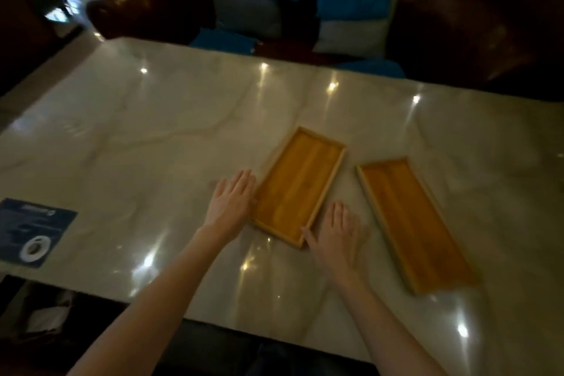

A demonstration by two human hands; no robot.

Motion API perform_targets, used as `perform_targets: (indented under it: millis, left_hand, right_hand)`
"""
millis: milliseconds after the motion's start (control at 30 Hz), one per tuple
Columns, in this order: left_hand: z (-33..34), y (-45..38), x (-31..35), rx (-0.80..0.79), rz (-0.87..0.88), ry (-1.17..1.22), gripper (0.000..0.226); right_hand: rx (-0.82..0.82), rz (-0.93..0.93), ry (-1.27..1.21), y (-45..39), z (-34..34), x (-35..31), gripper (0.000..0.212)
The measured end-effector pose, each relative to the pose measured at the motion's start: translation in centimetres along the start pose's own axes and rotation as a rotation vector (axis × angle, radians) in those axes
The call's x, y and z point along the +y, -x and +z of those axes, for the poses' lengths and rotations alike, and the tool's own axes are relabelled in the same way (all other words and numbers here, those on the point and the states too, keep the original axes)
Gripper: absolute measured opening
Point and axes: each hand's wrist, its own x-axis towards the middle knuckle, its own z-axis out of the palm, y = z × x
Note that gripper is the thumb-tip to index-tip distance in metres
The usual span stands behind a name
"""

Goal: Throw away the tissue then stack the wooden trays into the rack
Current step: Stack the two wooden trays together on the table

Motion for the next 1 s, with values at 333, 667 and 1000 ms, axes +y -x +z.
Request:
perform_targets:
  millis: [333, 667, 1000]
  left_hand:
    - [2.2, -2.1, -0.8, -0.166, -0.146, 0.355, 0.037]
    - [-0.3, -1.7, 5.2, -0.142, -0.288, 0.782, 0.032]
    - [0.0, 0.3, 21.1, 0.011, -0.255, 1.038, 0.039]
  right_hand:
    - [-0.154, 0.016, -0.248, -0.5, 0.0, -1.3, 0.05]
    - [-0.239, 0.103, -0.595, -3.6, -5.6, 3.8, 0.02]
    - [-0.168, -0.079, -0.518, -5.4, -11.8, 18.6, 0.041]
